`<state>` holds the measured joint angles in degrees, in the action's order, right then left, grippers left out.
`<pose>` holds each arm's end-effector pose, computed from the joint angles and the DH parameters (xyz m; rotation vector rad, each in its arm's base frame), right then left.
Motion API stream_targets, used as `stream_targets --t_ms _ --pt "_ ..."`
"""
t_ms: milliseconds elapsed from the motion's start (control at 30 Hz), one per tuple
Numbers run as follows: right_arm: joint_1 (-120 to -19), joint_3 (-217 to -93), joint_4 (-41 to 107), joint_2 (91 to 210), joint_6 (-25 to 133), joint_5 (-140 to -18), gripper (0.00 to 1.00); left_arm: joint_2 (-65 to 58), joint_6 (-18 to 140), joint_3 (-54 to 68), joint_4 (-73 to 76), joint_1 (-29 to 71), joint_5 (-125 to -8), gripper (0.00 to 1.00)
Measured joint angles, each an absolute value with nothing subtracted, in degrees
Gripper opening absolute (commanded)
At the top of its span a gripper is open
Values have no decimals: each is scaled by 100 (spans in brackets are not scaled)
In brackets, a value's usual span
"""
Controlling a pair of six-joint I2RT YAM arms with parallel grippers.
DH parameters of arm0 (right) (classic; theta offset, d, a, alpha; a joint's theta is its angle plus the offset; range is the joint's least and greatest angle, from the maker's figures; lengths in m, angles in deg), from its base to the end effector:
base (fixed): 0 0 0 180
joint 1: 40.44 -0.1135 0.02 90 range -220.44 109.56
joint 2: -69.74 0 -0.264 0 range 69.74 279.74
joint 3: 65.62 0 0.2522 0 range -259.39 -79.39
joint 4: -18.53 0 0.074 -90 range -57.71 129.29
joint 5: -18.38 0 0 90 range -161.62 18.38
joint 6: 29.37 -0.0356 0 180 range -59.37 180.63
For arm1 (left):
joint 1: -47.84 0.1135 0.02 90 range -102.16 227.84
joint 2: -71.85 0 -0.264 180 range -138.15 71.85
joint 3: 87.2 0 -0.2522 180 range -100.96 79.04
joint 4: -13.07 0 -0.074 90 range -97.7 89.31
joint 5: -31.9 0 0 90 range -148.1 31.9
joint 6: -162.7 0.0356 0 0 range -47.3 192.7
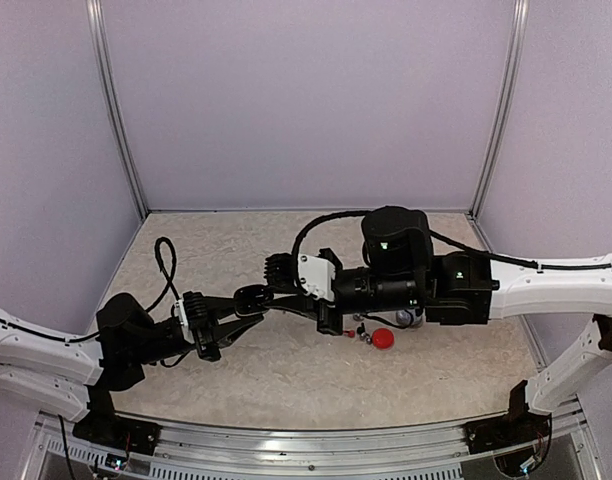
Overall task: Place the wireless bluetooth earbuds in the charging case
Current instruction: Adjust the right earbud in the right side groove of the charging case.
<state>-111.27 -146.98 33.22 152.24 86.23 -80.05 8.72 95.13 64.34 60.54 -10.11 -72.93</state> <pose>0.1076 0.3255 0.3404 -1.4850 1.1854 0.6805 0.1057 -0.1861 0.2296 1.0554 0.9030 -0.6938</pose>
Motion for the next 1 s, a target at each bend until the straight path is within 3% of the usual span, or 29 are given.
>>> stream_targets --t_ms 1000 --pt "-10961 -15104 3235 15930 6547 -7133 0 572 10060 6550 6141 -1195 -5619 0"
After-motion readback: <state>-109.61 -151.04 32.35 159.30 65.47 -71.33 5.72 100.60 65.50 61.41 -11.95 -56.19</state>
